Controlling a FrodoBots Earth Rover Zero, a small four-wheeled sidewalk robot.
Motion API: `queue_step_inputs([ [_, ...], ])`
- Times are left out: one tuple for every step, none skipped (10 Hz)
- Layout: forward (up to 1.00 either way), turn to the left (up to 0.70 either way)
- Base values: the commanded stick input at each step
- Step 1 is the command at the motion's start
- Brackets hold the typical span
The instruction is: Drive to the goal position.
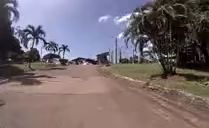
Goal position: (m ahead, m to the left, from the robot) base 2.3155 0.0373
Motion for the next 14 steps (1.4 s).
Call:
queue_step_inputs([
  [0.70, 0.35],
  [0.70, 0.07],
  [0.70, 0.00],
  [0.70, 0.00],
  [0.70, 0.00],
  [0.70, 0.00],
  [0.70, 0.00],
  [0.70, 0.00],
  [0.70, 0.00],
  [0.70, 0.00],
  [0.70, 0.00],
  [0.70, 0.00],
  [0.70, 0.00],
  [0.70, 0.00],
])
